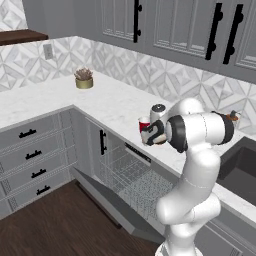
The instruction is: Pick up the cup and bowl from the counter, place them in the dishwasher, and close the dishwasher door.
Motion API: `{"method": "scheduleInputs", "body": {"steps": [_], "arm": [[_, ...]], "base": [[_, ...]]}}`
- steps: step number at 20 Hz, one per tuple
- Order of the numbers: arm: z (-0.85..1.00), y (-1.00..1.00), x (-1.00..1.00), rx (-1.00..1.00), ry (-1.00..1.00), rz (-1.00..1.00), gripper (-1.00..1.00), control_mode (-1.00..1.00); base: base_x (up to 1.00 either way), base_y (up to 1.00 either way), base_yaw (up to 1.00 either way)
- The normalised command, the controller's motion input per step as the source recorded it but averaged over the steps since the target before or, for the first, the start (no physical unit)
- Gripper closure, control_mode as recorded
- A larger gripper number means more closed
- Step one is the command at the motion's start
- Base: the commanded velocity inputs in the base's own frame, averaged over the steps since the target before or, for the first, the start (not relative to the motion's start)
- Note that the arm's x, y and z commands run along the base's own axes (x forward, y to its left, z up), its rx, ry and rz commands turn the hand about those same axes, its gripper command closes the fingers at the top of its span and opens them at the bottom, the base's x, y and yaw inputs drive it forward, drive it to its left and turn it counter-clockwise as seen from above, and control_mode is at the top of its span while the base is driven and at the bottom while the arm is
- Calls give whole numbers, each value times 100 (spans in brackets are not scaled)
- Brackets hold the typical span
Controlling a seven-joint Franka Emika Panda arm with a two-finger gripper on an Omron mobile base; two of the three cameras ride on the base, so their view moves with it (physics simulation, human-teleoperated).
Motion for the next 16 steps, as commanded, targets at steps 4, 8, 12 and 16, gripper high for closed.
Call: {"method": "scheduleInputs", "body": {"steps": [4, 8, 12, 16], "arm": [[-24, -16, 24, 0, 0, 0, -100, -100], [-23, -1, 20, 0, -1, 0, -100, -100], [-16, 0, 9, 0, -2, 3, 100, -100], [-11, 0, 0, 0, -3, 4, 100, -100]], "base": [[0, 0, 0], [0, 0, 0], [0, 0, 0], [0, 0, 0]]}}
